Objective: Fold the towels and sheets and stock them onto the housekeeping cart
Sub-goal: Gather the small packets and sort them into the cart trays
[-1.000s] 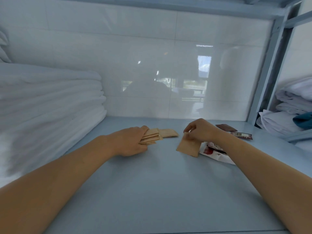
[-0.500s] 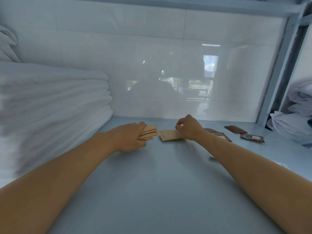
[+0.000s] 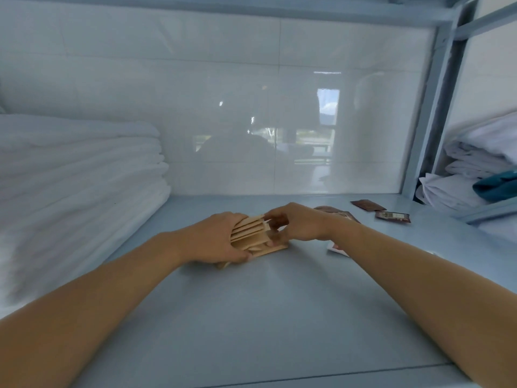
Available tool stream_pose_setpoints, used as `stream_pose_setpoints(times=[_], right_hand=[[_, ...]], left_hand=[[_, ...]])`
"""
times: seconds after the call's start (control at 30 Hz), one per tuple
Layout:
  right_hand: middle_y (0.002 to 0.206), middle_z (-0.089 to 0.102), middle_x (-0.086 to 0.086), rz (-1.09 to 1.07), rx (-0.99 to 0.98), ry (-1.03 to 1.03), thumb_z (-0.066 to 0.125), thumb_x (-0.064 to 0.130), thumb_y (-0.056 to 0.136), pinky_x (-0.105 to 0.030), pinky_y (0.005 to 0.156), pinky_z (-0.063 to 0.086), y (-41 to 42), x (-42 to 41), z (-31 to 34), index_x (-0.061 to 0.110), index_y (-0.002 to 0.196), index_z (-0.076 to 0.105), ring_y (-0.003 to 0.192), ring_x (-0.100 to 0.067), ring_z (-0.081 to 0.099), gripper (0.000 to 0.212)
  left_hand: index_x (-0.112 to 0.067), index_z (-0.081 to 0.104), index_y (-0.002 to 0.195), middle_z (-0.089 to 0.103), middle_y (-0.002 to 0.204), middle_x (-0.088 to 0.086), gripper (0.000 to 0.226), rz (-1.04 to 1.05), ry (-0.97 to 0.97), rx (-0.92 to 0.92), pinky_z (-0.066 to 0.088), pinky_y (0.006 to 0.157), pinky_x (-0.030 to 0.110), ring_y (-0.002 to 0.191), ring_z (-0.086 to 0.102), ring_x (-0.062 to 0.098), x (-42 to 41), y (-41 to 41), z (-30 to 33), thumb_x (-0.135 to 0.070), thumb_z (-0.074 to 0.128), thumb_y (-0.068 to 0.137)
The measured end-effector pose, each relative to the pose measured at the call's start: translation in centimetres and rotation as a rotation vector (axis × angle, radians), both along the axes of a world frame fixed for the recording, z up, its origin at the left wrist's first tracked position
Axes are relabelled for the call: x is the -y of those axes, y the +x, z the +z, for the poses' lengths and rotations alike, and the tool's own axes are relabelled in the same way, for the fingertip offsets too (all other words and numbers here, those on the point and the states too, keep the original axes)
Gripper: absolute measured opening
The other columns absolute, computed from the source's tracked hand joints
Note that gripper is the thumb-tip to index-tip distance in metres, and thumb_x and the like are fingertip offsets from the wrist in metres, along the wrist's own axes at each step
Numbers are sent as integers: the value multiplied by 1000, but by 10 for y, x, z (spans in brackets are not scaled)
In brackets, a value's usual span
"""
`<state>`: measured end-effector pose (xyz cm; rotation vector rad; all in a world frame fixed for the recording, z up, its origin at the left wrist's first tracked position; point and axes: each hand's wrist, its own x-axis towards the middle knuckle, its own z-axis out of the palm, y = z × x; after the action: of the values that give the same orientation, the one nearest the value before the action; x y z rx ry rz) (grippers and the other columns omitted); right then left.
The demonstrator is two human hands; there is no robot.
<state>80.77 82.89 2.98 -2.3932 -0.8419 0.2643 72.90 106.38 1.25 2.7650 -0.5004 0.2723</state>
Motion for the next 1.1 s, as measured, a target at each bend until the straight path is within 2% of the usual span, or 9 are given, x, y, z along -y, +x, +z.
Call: stream_pose_setpoints(times=[0.2, 0.33, 0.47, 0.6, 0.67, 0.8, 0.9, 1.0, 1.1], right_hand=[[144, 61, -1, 71, -96, 27, 68, -6, 89, -36, 116, 42, -26, 18, -1, 20, 154, 44, 133, -13, 55, 74], [146, 57, -2, 39, 62, -17, 64, -2, 91, -32, 113, 43, -39, 21, -3, 21, 156, 40, 130, -14, 56, 73], [126, 70, 2, 55, 114, 35, 69, -2, 90, -28, 99, 54, -38, 39, -1, 15, 139, 61, 111, -12, 68, 52], [105, 72, 11, -54, 240, 70, 69, 10, 94, -14, 67, 52, -19, 68, 6, 18, 114, 74, 76, 8, 67, 22], [98, 70, 11, -183, 287, 71, 71, 14, 92, -25, 73, 53, 0, 89, 15, 22, 104, 73, 74, 5, 64, 14], [116, 71, 3, -336, 226, -136, 79, 34, 87, -37, 98, 51, 31, 139, 28, 17, 117, 74, 107, -18, 64, 35], [119, 68, 12, -283, 150, -197, 80, 62, 77, -32, 94, 48, 37, 160, 21, 30, 118, 73, 112, -14, 62, 52], [120, 62, 22, -250, 129, -311, 74, 89, 53, -33, 98, 44, 39, 161, 11, 45, 117, 69, 113, -10, 58, 78], [116, 58, 23, -217, 130, -368, 75, 88, 49, -31, 93, 39, 39, 159, 7, 42, 132, 63, 111, -10, 56, 95]], left_hand=[[-41, 55, 117, 54, 107, -17, 77, -56, 20, -23, 49, 83, 24, 97, 56, 3, 21, -9, -4, -87, 75, 59], [-46, 51, 114, 66, 100, -21, 69, -90, -42, -74, 49, 74, 20, 89, 62, -5, 33, -16, -9, -88, 72, 64], [-46, 48, 119, 63, 105, -20, 58, -103, 10, -39, 53, 83, 29, 92, 61, -1, 43, -19, -8, -78, 69, 75], [-43, 44, 122, 58, 107, -17, 54, -79, 158, -37, 51, 85, 32, 93, 58, 3, 52, -21, -3, -74, 60, 81], [-41, 42, 124, 56, 107, -13, 55, -62, 249, -34, 49, 86, 35, 93, 57, 9, 60, -20, -2, -71, 56, 81], [-40, 44, 117, 55, 100, -9, 56, -51, 296, -105, 54, 83, 41, 87, 60, 13, 75, -13, 4, -65, 57, 69], [-40, 45, 109, 57, 97, -8, 54, -45, 284, -131, 56, 80, 43, 84, 62, 14, 84, -4, 8, -64, 58, 62], [-37, 42, 108, 55, 97, -6, 50, -32, 281, -125, 55, 77, 43, 82, 61, 14, 101, 6, 9, -62, 59, 69], [-37, 38, 110, 51, 98, -6, 43, -42, 252, -76, 51, 77, 38, 83, 57, 12, 117, 15, 8, -57, 59, 78]])
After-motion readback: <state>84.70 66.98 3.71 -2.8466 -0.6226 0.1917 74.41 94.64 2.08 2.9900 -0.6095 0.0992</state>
